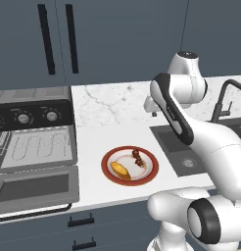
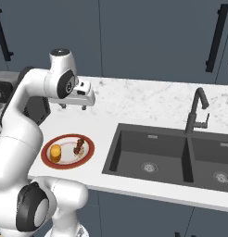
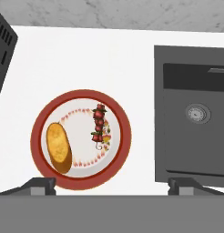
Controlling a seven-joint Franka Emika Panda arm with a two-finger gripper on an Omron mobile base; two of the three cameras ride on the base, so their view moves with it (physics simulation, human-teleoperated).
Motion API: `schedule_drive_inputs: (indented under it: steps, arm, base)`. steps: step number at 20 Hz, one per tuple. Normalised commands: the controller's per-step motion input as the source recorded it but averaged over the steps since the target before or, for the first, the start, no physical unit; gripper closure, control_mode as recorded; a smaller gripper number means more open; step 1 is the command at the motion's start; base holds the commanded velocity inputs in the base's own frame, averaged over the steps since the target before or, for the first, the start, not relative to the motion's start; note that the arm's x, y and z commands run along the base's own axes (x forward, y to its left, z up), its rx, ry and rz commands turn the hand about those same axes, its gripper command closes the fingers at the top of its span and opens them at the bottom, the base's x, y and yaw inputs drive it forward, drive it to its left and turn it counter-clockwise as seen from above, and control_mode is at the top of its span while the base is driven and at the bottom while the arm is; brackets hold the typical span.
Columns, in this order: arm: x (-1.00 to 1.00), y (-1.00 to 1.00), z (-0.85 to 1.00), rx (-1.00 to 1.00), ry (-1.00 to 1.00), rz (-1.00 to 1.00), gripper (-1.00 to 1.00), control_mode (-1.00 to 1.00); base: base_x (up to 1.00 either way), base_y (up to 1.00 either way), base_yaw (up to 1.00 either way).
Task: Pick up the kebab skewer and baguette bread, and place them inside the toaster oven. Close the toaster oven door and start by setting the timer.
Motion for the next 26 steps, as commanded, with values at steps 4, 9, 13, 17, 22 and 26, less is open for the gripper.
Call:
schedule_drive_inputs:
  steps: [4,9,13,17,22,26]
  arm:
    - [0.0,0.0,0.0,0.0,0.0,0.0,-1.0,1.0]
    - [0.0,0.0,0.0,0.0,0.0,0.0,-1.0,1.0]
    - [0.0,0.0,0.0,0.0,0.0,0.0,-1.0,1.0]
    - [0.0,0.0,0.0,0.0,0.0,0.0,-1.0,1.0]
    - [0.0,0.0,0.0,0.0,0.0,0.0,-1.0,1.0]
    - [0.0,0.0,0.0,0.0,0.0,0.0,-1.0,1.0]
  base:
    - [0.0,0.63,0.0]
    - [0.0,0.67,0.0]
    - [0.01,0.55,0.0]
    - [0.06,0.33,0.0]
    - [0.0,0.0,0.0]
    - [0.0,0.0,0.0]
